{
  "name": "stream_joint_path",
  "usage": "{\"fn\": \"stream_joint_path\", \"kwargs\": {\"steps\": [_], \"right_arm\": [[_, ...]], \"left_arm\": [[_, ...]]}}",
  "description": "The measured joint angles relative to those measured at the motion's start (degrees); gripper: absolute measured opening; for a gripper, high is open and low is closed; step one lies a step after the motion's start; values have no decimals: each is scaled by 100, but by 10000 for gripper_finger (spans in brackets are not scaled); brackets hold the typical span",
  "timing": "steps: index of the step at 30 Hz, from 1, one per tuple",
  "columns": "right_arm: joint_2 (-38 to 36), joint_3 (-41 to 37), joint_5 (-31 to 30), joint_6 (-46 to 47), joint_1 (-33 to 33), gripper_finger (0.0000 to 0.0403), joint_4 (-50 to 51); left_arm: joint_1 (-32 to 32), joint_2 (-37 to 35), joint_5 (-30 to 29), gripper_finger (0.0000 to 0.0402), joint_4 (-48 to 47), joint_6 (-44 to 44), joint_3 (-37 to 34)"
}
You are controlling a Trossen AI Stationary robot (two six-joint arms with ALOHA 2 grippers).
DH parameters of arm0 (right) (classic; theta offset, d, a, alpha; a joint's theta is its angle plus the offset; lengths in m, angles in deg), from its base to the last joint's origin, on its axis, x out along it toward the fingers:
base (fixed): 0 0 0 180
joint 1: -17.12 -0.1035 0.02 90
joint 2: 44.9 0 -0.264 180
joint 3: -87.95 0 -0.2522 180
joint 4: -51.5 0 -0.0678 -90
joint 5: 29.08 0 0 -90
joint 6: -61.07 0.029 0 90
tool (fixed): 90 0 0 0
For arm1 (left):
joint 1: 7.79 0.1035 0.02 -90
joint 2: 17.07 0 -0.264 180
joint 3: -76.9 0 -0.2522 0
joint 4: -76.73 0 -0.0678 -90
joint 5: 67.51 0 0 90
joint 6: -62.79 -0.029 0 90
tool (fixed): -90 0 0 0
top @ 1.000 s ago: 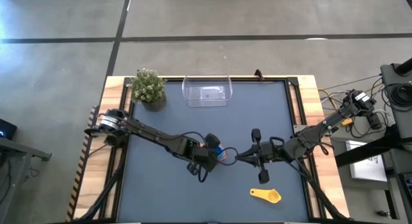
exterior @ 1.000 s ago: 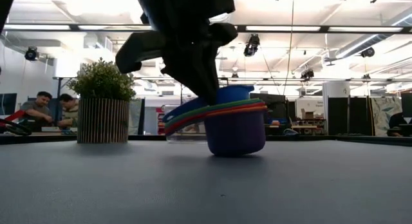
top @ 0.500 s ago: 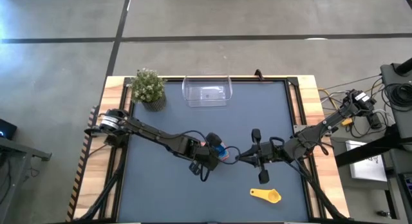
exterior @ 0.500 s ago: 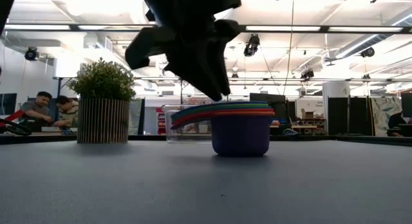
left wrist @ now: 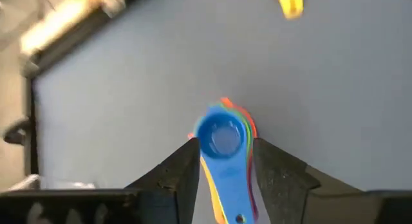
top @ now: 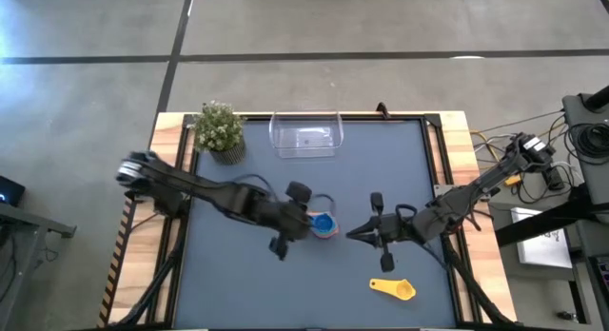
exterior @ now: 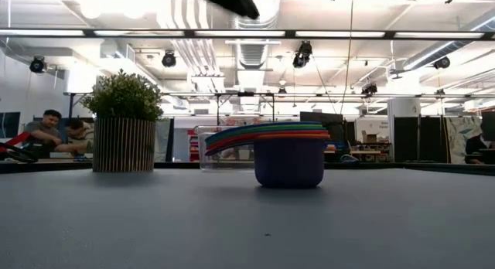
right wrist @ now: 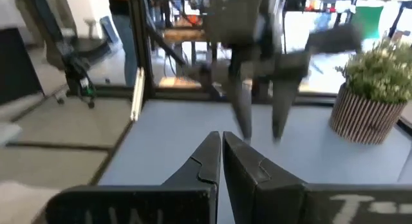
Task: Nest measuring cups in basket
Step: Stack the yellow measuring cup on top of the blue measuring cup
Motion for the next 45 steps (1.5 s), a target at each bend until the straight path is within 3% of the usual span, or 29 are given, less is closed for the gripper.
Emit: {"fn": "stream_joint_path", "kwargs": {"steps": [7, 11, 14, 20, 24, 30, 37, 45], "right_arm": [[71, 104, -9, 284, 0, 9, 166], [57, 252, -14, 720, 29, 9, 809], [64, 613, -44, 1629, 132, 9, 1920], [116, 1607, 86, 3500, 170, 24, 5234], [110, 2226, 494, 4595, 52, 35, 6339], [255, 2362, 545, 4863, -401, 36, 6533], [785, 1991, 2032, 5729, -480, 36, 6590], [1478, 1957, 2934, 5760, -672, 36, 6966]], "left_arm": [[-11, -1712, 144, 114, 2403, 1048, -2197], [-59, -2472, 144, 114, 3758, 1837, -3405], [-113, -2845, 139, 113, 4717, 2093, -4205], [-129, -3225, 102, 113, 6166, 2174, -5327], [-129, -3297, 92, 113, 6516, 2164, -5557], [-129, -3288, 92, 113, 6473, 2149, -5577], [-129, -3220, 94, 113, 6461, 2174, -5568], [-129, -3094, 94, 113, 6460, 2281, -5571]]}}
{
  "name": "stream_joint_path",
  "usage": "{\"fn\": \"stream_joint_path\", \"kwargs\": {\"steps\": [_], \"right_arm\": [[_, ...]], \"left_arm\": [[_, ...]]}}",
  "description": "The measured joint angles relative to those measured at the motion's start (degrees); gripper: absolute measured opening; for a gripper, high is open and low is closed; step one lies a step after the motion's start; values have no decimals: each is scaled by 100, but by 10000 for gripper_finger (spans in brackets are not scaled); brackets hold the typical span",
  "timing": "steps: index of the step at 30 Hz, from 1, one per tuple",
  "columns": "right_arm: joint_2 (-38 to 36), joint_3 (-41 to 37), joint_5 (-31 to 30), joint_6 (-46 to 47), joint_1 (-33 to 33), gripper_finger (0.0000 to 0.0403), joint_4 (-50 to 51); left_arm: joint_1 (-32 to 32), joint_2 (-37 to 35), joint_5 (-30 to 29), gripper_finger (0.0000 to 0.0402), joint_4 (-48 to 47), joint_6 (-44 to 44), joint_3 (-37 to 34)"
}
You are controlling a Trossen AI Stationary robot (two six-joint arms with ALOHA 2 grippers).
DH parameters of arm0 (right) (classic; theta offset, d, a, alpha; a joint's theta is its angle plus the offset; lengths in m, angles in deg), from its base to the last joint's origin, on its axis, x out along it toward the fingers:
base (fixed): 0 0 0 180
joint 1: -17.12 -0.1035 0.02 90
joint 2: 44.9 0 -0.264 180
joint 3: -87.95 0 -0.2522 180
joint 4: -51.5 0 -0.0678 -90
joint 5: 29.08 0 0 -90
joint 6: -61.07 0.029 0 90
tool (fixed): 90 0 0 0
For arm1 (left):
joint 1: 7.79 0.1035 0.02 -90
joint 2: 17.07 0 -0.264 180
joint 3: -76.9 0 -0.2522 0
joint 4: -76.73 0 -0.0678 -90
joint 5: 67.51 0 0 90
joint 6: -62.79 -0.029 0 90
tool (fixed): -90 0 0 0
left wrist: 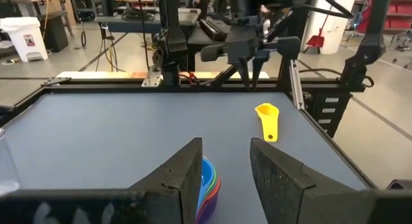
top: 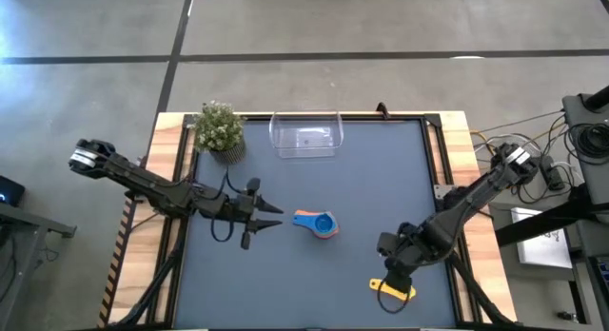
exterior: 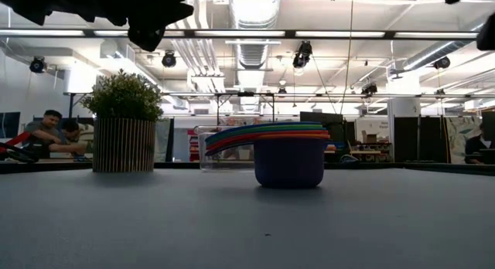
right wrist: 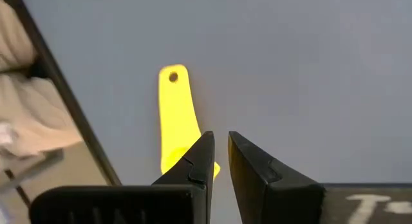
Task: Nest measuring cups in basket
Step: Stack the yellow measuring cup on top of the blue measuring cup
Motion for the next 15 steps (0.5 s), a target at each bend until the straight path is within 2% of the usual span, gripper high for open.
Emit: {"fn": "stream_joint_path", "kwargs": {"steps": [7, 15], "right_arm": [[526, 0, 78, -3, -497, 50, -16], [919, 0, 12, 452, -901, 146, -32]], "left_arm": [[0, 254, 0, 113, 4, 0, 0], [0, 421, 2, 113, 117, 2, 42]]}}
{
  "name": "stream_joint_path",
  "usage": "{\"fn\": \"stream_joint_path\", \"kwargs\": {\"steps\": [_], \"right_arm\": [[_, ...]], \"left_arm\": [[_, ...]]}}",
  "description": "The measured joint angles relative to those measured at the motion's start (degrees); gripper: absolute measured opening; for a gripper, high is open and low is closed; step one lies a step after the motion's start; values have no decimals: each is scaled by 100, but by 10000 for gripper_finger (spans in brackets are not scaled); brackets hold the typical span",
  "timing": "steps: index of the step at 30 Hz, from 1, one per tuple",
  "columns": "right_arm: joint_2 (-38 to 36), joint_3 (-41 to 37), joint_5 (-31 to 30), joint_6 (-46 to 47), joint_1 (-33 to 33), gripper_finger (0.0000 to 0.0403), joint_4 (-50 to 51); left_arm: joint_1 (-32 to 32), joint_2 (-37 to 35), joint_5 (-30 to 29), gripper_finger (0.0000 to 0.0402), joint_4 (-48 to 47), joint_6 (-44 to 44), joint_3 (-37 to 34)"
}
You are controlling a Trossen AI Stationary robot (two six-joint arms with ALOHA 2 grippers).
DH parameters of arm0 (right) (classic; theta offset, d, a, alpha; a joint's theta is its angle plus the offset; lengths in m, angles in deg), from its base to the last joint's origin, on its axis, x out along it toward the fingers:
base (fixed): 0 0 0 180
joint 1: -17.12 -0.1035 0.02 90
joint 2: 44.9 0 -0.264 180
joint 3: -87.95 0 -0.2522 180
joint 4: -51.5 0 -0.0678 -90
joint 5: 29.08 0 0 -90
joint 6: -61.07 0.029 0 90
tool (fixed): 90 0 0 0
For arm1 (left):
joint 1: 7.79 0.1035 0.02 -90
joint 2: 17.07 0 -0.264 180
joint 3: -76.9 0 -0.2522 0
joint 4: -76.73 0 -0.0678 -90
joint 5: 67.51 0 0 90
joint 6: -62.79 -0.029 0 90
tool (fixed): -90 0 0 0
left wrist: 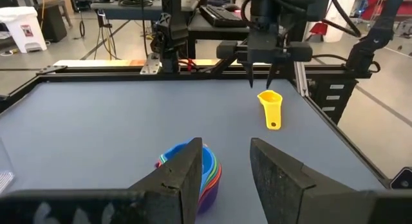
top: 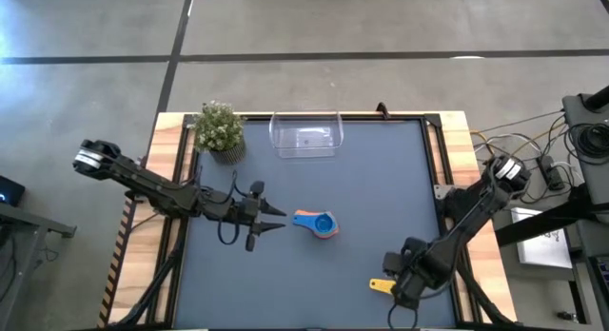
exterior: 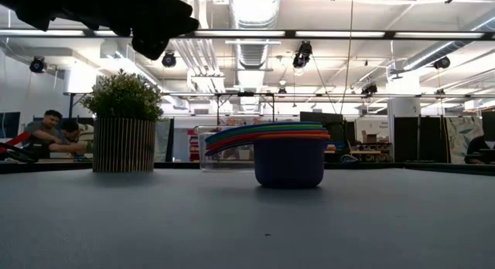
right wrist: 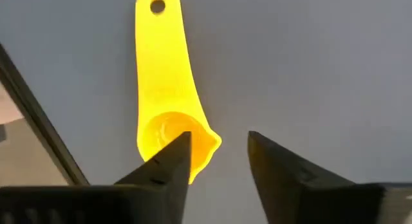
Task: Nest measuring cups in basket
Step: Stack the yellow measuring cup on top of the blue measuring cup
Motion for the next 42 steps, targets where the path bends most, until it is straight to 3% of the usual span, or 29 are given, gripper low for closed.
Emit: {"fn": "stream_joint_path", "kwargs": {"steps": [7, 22, 28, 36, 39, 42], "right_arm": [[235, -7, -300, -2, -132, 199, -79], [359, -606, 16, 4, -247, 198, -941], [338, -701, 1, -69, -254, 158, -936], [265, -686, -54, -460, -225, 32, -859], [92, -652, -124, -533, -112, 19, -825], [-193, -587, -831, -834, 78, 13, -676]], "left_arm": [[0, 30, -2, 113, 37, -2, 0], [0, 30, 0, 113, 34, -2, -2], [0, 30, 0, 113, 34, -2, -2], [0, 30, 0, 113, 34, -2, -7], [0, 30, 0, 113, 34, -2, -7], [0, 21, -84, 113, 39, -30, -9]]}}
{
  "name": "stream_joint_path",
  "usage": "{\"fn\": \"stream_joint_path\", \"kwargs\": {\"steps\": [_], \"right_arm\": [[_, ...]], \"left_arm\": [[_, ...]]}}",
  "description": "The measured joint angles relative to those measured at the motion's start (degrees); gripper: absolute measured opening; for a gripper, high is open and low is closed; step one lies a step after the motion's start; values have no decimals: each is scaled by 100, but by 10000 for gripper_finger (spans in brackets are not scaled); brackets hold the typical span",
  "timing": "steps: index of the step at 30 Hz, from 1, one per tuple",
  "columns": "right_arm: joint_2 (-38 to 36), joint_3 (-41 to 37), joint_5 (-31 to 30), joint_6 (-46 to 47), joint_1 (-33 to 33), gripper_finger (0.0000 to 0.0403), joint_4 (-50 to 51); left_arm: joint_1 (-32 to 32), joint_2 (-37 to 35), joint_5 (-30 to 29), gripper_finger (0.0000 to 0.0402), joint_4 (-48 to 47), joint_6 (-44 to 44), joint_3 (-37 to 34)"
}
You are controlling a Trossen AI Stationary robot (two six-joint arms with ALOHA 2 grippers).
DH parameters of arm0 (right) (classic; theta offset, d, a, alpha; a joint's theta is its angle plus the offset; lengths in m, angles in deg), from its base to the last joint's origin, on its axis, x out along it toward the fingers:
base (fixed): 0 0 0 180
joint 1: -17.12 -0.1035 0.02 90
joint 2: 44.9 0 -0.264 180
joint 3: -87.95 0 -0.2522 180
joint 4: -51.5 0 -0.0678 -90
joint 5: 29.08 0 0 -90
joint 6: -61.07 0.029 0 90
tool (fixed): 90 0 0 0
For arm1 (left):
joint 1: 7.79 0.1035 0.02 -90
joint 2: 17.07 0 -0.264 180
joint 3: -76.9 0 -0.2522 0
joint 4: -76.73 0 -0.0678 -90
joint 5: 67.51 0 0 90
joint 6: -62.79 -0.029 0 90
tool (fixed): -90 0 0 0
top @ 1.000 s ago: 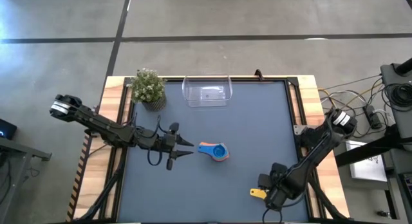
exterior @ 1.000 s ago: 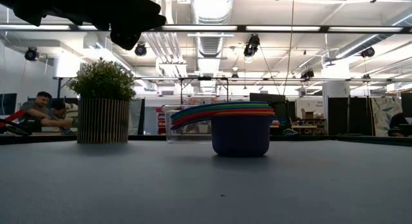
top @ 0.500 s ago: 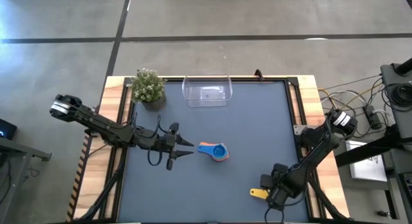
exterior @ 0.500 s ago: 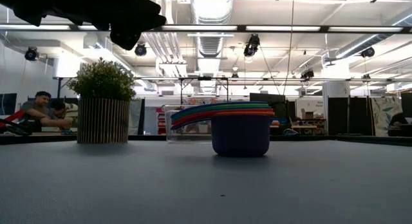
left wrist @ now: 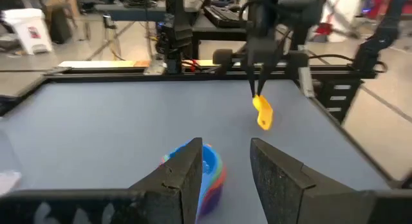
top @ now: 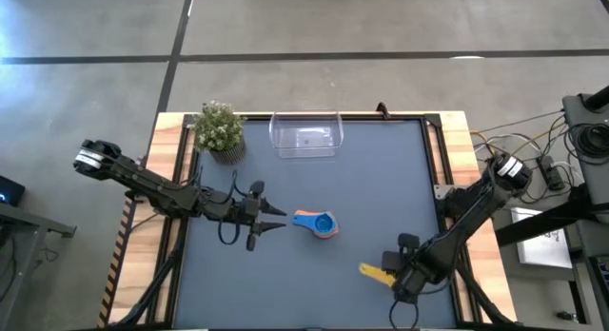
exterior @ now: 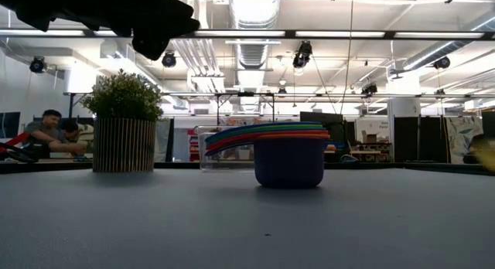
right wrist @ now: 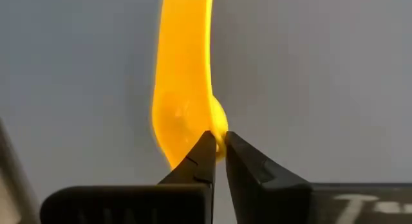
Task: Nest measuring cups in basket
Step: Stack the yellow measuring cup on top of the blue measuring cup
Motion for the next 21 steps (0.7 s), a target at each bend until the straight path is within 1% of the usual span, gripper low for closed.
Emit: {"fn": "stream_joint_path", "kwargs": {"steps": [2, 4, 6, 9, 11, 13, 15, 18, 21], "right_arm": [[-265, 48, -751, -420, 218, 11, -34], [-552, 102, -1267, -866, 567, 10, -101], [-850, 128, -1476, -1292, 1005, 10, -144], [-1234, 128, -1475, -2045, 1761, 9, -498], [-1418, 128, -1246, -2512, 2261, 9, -752], [-1502, 128, -780, -2873, 2763, 9, -1076], [-1502, 127, -314, -2958, 3228, 9, -1298], [-1322, 128, 288, -2884, 3830, 9, -1510], [-999, 144, 802, -3107, 4191, 10, -1512]], "left_arm": [[0, -10, -160, 113, 21, -82, -2], [1, -23, -202, 113, 30, -133, -2], [0, -38, -204, 113, 29, -142, -2], [0, -103, -176, 113, -19, -173, -2], [0, -166, -179, 113, -137, -215, -2], [0, -249, -209, 113, -339, -226, -2], [0, -380, -215, 113, -605, -228, -2], [0, -615, -218, 113, -876, -232, -36], [0, -918, -220, 112, -874, -236, -201]]}}
